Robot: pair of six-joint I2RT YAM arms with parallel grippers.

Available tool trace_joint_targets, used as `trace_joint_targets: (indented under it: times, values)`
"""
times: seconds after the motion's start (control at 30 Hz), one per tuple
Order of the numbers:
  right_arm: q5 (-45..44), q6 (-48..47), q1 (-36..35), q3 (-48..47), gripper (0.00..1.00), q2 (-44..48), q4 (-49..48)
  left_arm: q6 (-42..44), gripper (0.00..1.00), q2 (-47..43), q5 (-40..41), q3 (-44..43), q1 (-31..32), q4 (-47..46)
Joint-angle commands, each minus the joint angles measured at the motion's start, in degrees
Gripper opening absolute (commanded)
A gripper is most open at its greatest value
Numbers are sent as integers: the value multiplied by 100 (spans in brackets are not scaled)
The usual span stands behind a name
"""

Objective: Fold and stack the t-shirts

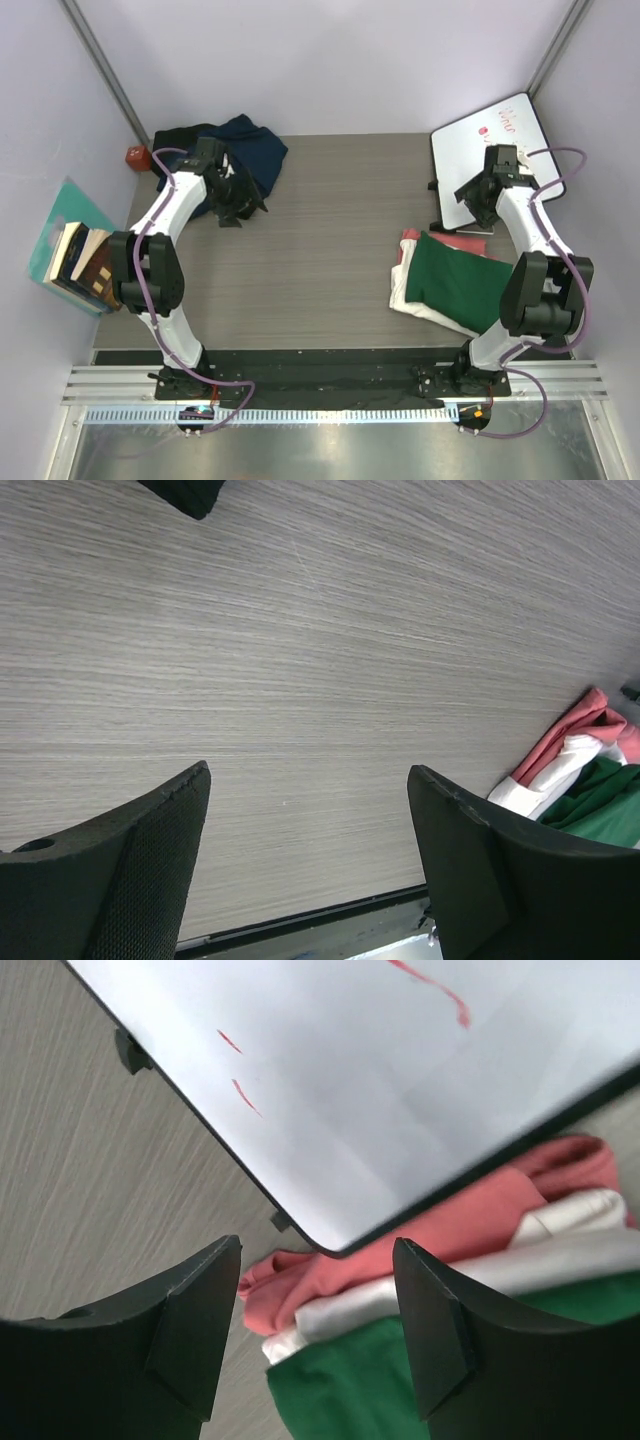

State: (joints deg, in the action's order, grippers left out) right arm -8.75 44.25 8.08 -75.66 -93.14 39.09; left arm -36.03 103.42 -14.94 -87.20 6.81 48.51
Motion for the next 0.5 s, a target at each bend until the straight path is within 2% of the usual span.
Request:
trace_joint_targets:
  times: [0.0,0.17,0.3,0.47]
  values:
    - [-943,478,1,497,69,595,108,-71,81,-278,27,-210,-101,-121]
    - [-848,665,19,868,73,850,-138,-255,83,-103,-307,-603,-224,-377]
    - [-908,375,19,501,74,912,-52,-97,83,240,-404,-1053,-259,-150]
    - [-1260,488,19,42,73,1043,616,-97,83,241,-667,-704,-303,-394]
